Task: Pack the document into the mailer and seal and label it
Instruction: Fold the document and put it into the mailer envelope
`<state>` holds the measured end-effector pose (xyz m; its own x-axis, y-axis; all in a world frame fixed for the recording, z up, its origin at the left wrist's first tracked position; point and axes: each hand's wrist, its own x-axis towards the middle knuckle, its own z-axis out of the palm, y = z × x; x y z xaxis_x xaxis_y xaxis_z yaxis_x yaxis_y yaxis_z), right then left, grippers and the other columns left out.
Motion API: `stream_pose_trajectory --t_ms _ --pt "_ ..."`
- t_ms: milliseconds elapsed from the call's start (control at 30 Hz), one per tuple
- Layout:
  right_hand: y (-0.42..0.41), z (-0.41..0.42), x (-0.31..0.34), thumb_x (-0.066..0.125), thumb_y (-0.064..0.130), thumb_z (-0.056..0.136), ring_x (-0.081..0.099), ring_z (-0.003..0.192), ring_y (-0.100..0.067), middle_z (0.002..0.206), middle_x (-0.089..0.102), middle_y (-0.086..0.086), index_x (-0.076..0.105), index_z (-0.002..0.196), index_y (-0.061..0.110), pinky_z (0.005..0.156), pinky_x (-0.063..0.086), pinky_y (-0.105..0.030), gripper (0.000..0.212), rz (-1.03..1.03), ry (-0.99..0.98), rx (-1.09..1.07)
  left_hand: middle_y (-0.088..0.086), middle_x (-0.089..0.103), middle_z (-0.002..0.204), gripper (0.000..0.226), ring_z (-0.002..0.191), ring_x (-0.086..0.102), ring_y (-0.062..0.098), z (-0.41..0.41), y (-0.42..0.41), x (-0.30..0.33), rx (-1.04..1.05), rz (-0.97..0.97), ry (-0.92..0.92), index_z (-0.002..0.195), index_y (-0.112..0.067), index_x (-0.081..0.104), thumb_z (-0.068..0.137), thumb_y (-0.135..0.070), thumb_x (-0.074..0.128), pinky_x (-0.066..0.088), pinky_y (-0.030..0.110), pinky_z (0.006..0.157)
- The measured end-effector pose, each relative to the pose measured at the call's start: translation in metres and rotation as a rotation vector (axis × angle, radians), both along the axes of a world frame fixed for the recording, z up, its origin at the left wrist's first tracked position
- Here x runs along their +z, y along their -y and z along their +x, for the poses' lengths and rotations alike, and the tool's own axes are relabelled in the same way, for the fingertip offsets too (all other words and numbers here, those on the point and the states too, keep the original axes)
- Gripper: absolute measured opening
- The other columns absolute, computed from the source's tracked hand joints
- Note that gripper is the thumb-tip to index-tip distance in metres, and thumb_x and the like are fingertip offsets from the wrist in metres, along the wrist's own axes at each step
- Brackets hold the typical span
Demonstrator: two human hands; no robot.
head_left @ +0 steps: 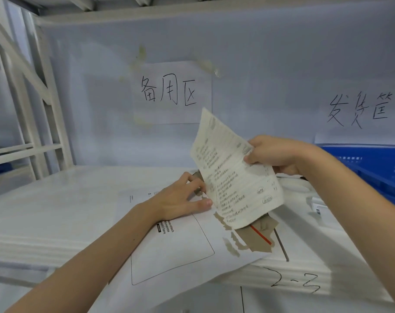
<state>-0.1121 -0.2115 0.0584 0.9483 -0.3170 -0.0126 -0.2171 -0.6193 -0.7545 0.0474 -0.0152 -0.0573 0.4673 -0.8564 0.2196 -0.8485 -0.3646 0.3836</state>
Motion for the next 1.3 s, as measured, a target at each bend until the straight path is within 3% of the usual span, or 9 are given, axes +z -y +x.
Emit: stream_pose_trajectory --t_ms 100,267,400,567,700,967,1100,1167,1300 --pt "0.003 0.009 -0.012 0.046 -0.001 0.098 0.071 0.1 -0.031 0.111 0.072 -0.018 0.059 0.118 -0.002 0.09 0.056 -0.048 0.024 0.045 -0.147 0.007 -0.016 0.036 0.116 0.045 0.092 0.053 0.002 -0.001 -0.001 0.0 0.004 -0.011 -0.002 0.11 -0.041 0.05 0.081 -0.076 0.05 0.046 0.032 0.087" --pt "0.016 0.016 -0.041 0.047 -0.003 0.099 0.073 0.091 -0.025 0.111 0.071 -0.018 0.055 0.126 -0.007 0.072 0.062 -0.035 0.029 0.237 -0.27 0.013 -0.017 0.033 0.118 0.047 0.095 0.053 0.002 0.0 0.0 0.0 0.009 -0.01 -0.007 0.114 -0.041 0.049 0.082 -0.074 0.055 0.046 0.033 0.089" --pt "0.011 0.02 -0.045 0.051 0.0 0.098 0.071 0.1 -0.024 0.115 0.071 -0.015 0.058 0.125 -0.001 0.072 0.06 -0.031 0.028 0.166 -0.313 0.045 -0.019 0.032 0.123 0.05 0.096 0.051 -0.005 0.0 -0.001 0.0 -0.017 -0.026 -0.019 0.111 -0.042 0.048 0.077 -0.078 0.051 0.044 0.032 0.088" --pt "-0.012 0.04 -0.029 0.06 0.001 0.091 0.068 0.102 -0.034 0.113 0.067 -0.016 0.057 0.12 0.008 0.088 0.057 -0.048 0.031 -0.075 -0.14 -0.025 -0.021 0.04 0.123 0.05 0.103 0.05 -0.001 0.004 0.002 -0.001 -0.016 -0.029 -0.01 0.11 -0.044 0.047 0.076 -0.08 0.048 0.044 0.036 0.096" --pt "-0.015 0.052 -0.036 0.059 0.002 0.09 0.061 0.116 -0.043 0.125 0.063 -0.024 0.057 0.123 0.005 0.096 0.044 -0.063 0.034 -0.145 -0.249 -0.035 -0.018 0.045 0.127 0.048 0.118 0.048 0.006 0.006 0.002 -0.003 -0.036 -0.029 0.001 0.11 -0.041 0.049 0.079 -0.078 0.046 0.044 0.039 0.1" --pt "0.018 0.038 -0.058 0.053 -0.004 0.095 0.067 0.109 -0.03 0.123 0.067 -0.014 0.058 0.125 0.004 0.076 0.061 -0.037 0.031 0.232 -0.268 0.002 -0.018 0.043 0.129 0.047 0.11 0.051 0.006 0.005 0.002 -0.001 -0.064 -0.041 0.013 0.109 -0.04 0.048 0.08 -0.077 0.046 0.046 0.039 0.096" --pt "0.005 0.047 -0.052 0.056 0.002 0.095 0.066 0.108 -0.031 0.121 0.067 -0.013 0.06 0.122 0.012 0.087 0.057 -0.046 0.029 0.068 -0.264 -0.012 -0.019 0.045 0.125 0.044 0.108 0.051 0.005 0.009 0.004 -0.004 -0.066 -0.036 0.097 0.111 -0.037 0.049 0.085 -0.072 0.047 0.047 0.036 0.093" --pt "-0.006 0.05 -0.049 0.056 0.001 0.095 0.066 0.108 -0.029 0.121 0.066 -0.013 0.06 0.122 0.01 0.081 0.059 -0.04 0.029 0.068 -0.273 0.017 -0.018 0.047 0.12 0.04 0.103 0.051 0.004 0.008 0.005 -0.004 -0.069 -0.056 0.118 0.11 -0.034 0.049 0.089 -0.068 0.044 0.048 0.035 0.091" --pt "-0.02 0.058 -0.054 0.058 -0.002 0.093 0.066 0.11 -0.031 0.121 0.067 -0.018 0.058 0.126 0.002 0.091 0.056 -0.044 0.034 0.129 -0.32 0.038 -0.019 0.038 0.141 0.029 0.104 0.05 0.004 0.009 0.005 -0.004 -0.055 -0.02 0.156 0.109 -0.034 0.048 0.092 -0.058 0.047 0.046 0.032 0.09"
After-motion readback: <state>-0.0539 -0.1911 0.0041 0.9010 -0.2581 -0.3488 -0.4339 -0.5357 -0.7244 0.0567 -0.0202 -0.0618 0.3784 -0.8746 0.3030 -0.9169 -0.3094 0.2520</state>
